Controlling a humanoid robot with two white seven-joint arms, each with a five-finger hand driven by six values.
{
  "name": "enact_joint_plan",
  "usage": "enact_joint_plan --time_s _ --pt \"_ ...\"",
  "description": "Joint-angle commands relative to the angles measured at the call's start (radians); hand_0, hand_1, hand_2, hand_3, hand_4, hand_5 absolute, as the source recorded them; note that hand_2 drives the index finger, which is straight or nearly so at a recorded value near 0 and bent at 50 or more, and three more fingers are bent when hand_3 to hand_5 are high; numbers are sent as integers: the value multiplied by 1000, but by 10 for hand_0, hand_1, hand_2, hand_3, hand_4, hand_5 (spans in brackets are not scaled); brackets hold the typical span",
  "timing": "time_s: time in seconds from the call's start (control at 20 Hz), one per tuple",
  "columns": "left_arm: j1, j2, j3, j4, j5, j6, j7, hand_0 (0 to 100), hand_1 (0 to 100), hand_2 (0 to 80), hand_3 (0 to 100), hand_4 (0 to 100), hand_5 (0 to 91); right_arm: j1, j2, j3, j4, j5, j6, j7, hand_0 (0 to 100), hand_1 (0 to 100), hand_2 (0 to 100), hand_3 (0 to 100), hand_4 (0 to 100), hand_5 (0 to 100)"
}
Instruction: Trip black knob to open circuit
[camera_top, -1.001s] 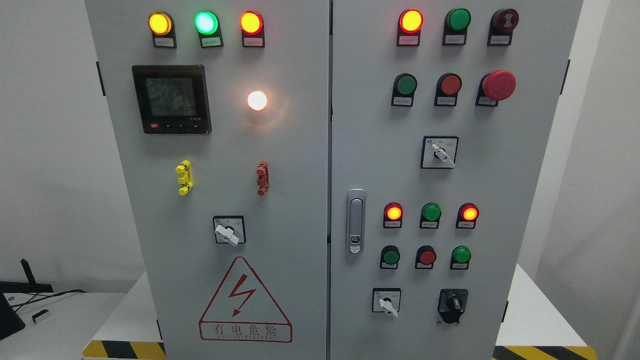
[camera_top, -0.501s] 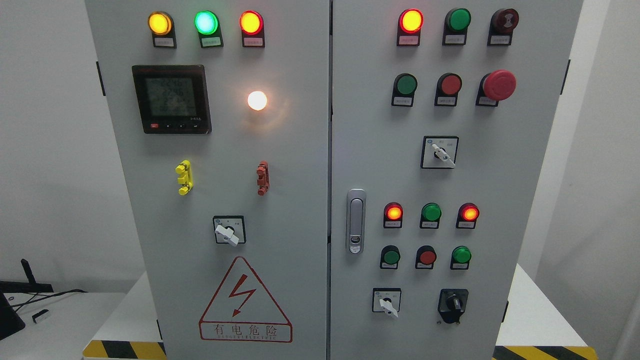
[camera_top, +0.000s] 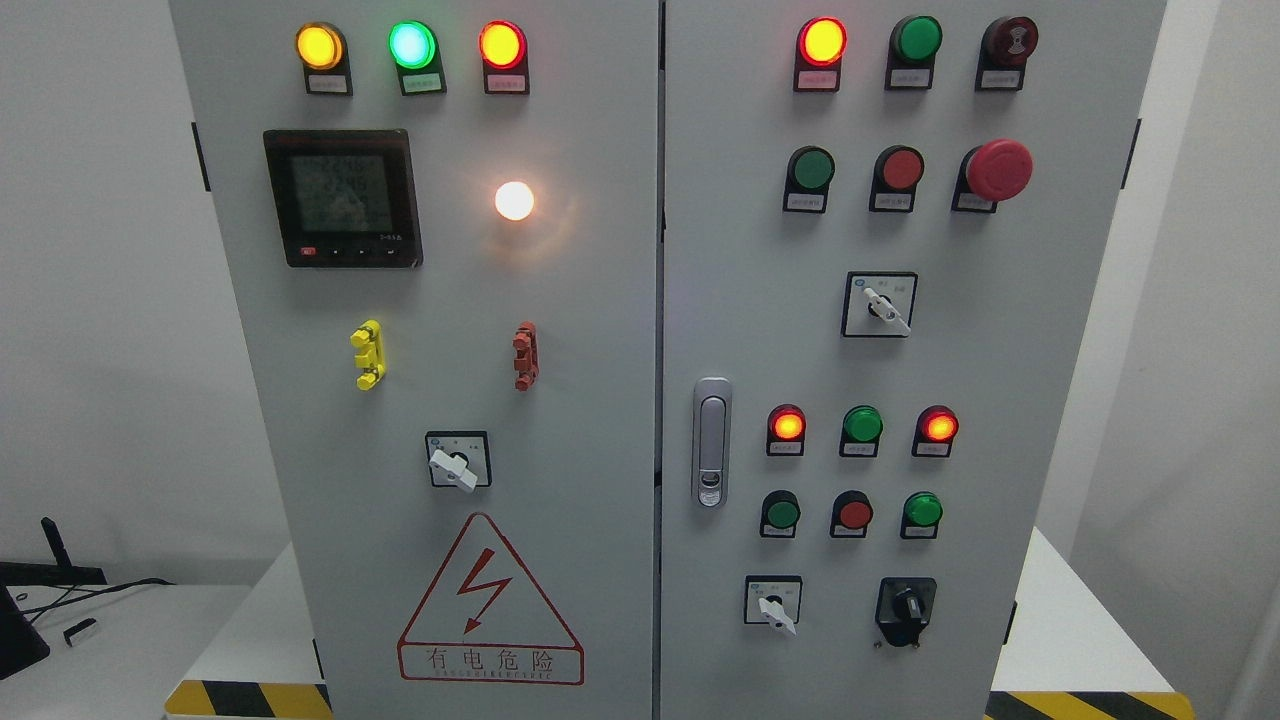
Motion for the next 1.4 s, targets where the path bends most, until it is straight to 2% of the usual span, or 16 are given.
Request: enact_joint_plan --time_s 0.0,0.1,0.3,0.45,0.65,0.9,1.1,1.35 --pt "0 -1 0 -1 -31 0 0 120 389 0 0 0 0 -114 37 80 -69 9 85 -36 200 744 415 716 749 878" --pt "0 1 0 -1 -31 0 0 120 389 0 0 0 0 -161 46 106 -69 9 145 -77 190 748 419 732 775 917" --pt "0 1 0 1 -31 0 0 120 389 0 0 0 0 -235 64 129 -69 26 262 -85 204 748 427 754 794 932" --pt "0 -1 0 1 -31 0 0 120 389 0 0 0 0 -270 69 162 -69 27 303 -93 227 747 426 752 793 930" --pt "0 -1 0 1 -31 0 0 120 389 0 0 0 0 -342 74 195 -69 29 377 -130 237 761 424 749 788 926" --pt "0 -1 0 1 -31 0 0 120 389 0 0 0 0 -405 98 199 -57 50 417 -141 216 766 412 751 788 926" --pt "0 1 0 1 -31 0 0 120 389 0 0 0 0 -459 103 215 -43 55 461 -150 217 764 414 752 788 926" --pt "0 1 0 -1 -31 0 0 120 389 0 0 0 0 -485 113 229 -36 76 492 -150 223 758 418 754 791 926"
